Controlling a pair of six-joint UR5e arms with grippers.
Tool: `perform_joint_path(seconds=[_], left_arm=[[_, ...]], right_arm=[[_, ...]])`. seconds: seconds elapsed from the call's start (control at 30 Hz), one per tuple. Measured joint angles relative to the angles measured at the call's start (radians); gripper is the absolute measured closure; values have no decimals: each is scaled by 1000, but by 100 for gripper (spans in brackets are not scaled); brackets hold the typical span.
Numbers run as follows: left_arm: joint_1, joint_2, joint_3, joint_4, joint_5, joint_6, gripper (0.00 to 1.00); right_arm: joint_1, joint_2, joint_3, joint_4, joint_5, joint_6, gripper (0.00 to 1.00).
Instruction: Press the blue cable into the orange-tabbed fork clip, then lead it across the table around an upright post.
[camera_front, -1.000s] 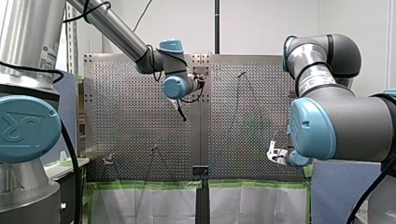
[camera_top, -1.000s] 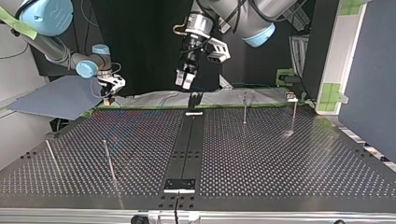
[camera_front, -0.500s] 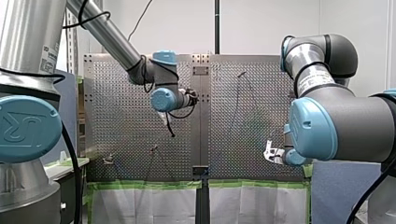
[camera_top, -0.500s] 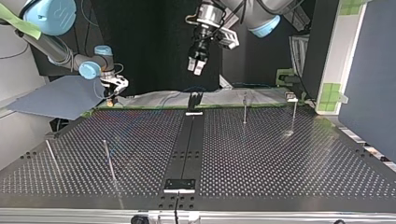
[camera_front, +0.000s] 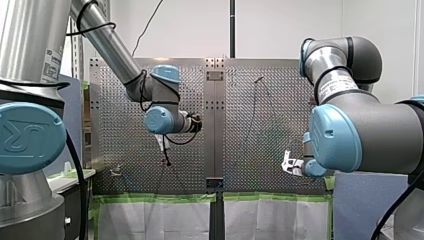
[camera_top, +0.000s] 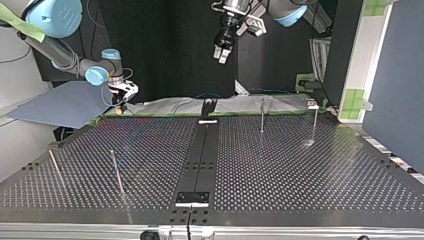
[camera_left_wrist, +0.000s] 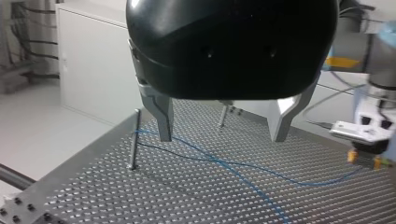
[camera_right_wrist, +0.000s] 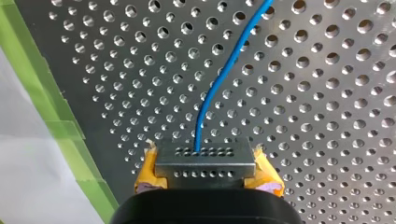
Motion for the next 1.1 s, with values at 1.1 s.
perform_joint_path(seconds=[1.1], left_arm=[[-3, 1, -88, 1, 0, 1, 0]], right_arm=[[6, 0, 0, 10, 2, -10, 100]])
